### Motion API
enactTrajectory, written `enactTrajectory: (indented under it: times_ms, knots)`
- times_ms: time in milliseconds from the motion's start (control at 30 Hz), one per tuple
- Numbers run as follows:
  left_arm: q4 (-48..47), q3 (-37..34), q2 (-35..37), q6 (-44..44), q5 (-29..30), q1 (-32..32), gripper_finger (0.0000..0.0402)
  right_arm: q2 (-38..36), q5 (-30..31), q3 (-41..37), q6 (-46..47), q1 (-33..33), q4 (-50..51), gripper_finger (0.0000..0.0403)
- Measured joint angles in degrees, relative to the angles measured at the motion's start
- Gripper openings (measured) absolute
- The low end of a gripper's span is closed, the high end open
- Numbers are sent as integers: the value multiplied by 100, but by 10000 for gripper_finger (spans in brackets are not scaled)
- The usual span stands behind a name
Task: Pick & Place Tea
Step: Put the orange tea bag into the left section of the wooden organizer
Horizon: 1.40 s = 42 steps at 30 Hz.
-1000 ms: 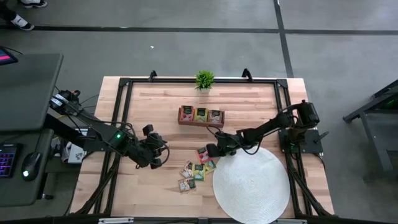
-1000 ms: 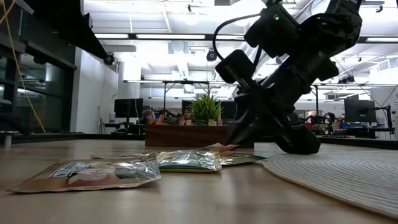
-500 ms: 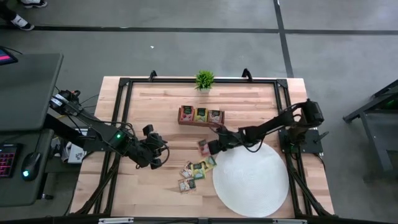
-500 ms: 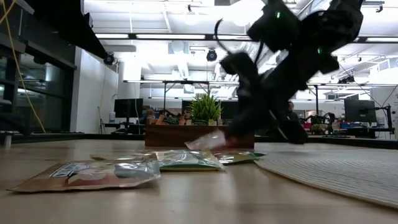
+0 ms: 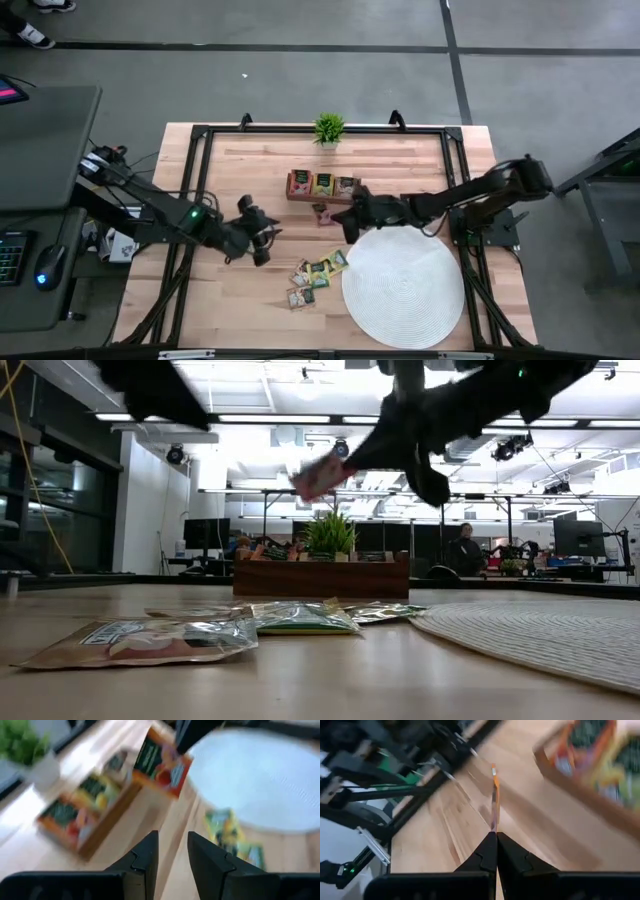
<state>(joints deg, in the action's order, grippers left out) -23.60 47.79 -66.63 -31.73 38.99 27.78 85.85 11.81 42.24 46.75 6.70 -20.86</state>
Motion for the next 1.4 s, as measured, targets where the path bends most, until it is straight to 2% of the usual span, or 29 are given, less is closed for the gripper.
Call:
enactTrajectory:
  times_ms: [133,300,533,633,767,900,1000,1133,1400]
  knots:
    - [1067,4,0,891,-452,-593,101,-479,246,0,-913,0,144,0]
    - [2059,4,2,1363,-893,-1400,101,-1227,434,2,-1895,-1,341,0]
    - [3538,11,87,2038,-2347,-2377,103,-2197,165,5,-2710,-291,540,0]
    - [4166,7,79,2101,-2924,-2719,120,-2511,-98,7,-2954,-440,542,0]
    - [4806,7,81,2100,-3337,-3038,169,-2763,-500,11,-3189,-606,513,0]
    - [4913,6,80,2048,-3575,-3216,223,-2823,-687,11,-3389,-694,363,0]
    - [4919,2,79,1930,-3862,-3314,248,-2758,-759,13,-3421,-770,63,0]
    - [4951,2,78,1582,-4323,-3478,254,-2586,-747,59,-3314,-798,-243,0]
    - [5269,3,-67,1537,-4615,-3540,243,-1744,-870,1122,-3794,-793,549,0]
